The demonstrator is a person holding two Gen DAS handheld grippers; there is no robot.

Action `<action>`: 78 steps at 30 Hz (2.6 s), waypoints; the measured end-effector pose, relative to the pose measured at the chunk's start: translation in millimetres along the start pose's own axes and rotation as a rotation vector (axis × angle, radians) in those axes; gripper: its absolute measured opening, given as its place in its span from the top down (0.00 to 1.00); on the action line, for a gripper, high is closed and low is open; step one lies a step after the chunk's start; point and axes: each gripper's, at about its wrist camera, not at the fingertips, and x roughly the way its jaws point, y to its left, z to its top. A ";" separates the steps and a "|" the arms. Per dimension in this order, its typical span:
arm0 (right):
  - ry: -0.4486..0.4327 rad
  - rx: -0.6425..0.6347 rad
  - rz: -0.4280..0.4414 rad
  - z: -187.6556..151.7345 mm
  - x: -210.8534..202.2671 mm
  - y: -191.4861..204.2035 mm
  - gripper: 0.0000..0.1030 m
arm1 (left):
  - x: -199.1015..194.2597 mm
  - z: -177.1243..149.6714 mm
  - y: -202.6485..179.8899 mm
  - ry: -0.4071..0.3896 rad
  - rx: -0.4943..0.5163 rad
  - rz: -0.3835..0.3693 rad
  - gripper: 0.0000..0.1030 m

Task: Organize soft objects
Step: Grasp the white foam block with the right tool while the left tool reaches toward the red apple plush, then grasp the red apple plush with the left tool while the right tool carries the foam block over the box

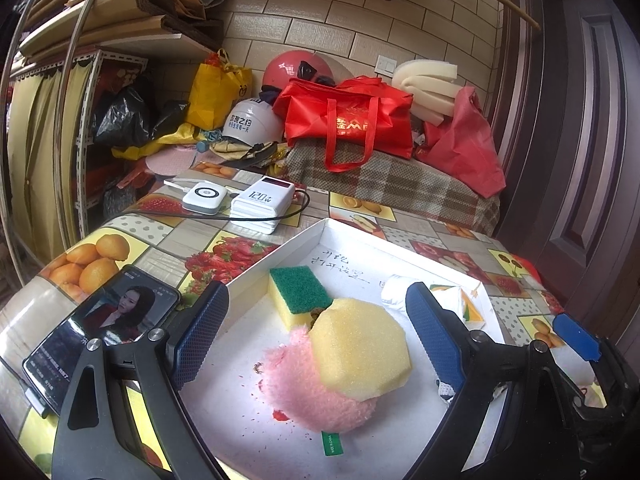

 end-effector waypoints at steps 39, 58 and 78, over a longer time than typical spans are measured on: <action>0.145 0.413 -0.035 -37.3 -60.4 -165.8 0.81 | -52.2 -70.7 -167.3 0.197 0.507 -0.427 0.12; -0.023 0.617 -0.029 -58.8 -102.9 -227.9 0.81 | -31.1 -118.9 -273.1 0.385 0.750 -0.553 0.38; -0.104 0.485 -0.074 -47.6 -120.2 -201.1 0.81 | -61.9 -94.5 -241.0 0.164 0.609 -0.529 0.42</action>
